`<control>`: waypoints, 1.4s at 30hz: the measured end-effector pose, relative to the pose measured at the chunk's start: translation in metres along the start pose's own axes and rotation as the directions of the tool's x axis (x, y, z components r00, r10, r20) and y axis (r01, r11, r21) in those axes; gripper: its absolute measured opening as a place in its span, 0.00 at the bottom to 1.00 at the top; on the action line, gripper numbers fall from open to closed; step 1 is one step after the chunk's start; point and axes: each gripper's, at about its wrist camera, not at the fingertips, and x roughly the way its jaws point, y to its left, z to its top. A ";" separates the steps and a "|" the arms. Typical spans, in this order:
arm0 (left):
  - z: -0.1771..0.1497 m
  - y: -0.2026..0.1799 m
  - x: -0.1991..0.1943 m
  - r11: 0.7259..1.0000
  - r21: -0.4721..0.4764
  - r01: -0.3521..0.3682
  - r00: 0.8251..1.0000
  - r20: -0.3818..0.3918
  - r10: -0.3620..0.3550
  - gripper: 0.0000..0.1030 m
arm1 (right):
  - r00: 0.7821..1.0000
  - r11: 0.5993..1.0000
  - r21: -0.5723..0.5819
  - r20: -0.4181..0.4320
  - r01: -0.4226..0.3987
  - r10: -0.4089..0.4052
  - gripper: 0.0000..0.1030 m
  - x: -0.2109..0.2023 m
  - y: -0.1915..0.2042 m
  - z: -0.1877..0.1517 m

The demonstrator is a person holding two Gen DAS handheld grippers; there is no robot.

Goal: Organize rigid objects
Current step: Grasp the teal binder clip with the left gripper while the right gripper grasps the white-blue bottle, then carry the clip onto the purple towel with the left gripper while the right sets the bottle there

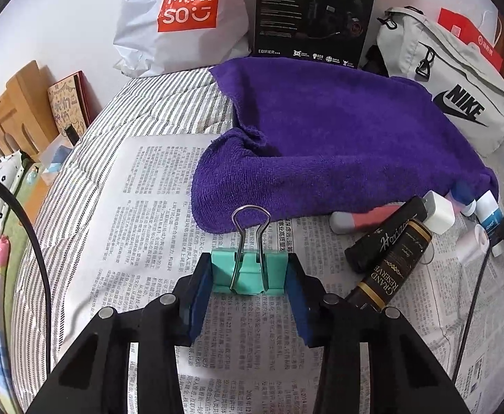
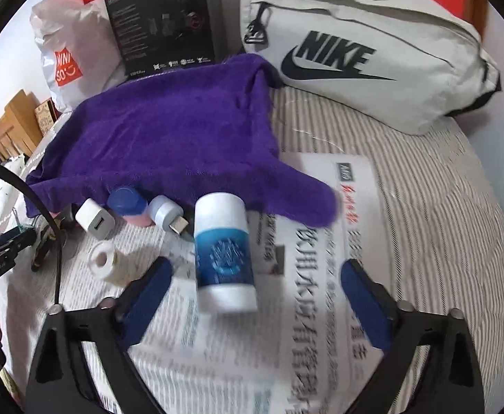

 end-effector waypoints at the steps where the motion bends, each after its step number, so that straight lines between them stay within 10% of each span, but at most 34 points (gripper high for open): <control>1: 0.000 0.000 0.000 1.000 -0.001 0.000 1.000 0.000 0.000 0.38 | 1.000 1.000 -0.009 0.004 -0.012 0.012 0.89 0.004 0.003 0.001; 13: -0.001 0.000 0.000 1.000 -0.001 -0.007 1.000 0.005 0.007 0.39 | 1.000 0.992 -0.128 0.021 -0.017 0.020 0.35 0.021 0.016 -0.006; 42: 0.028 0.010 -0.049 0.998 0.005 0.060 0.997 0.043 -0.060 0.38 | 0.990 0.985 -0.108 0.024 -0.135 0.138 0.35 -0.017 0.010 0.009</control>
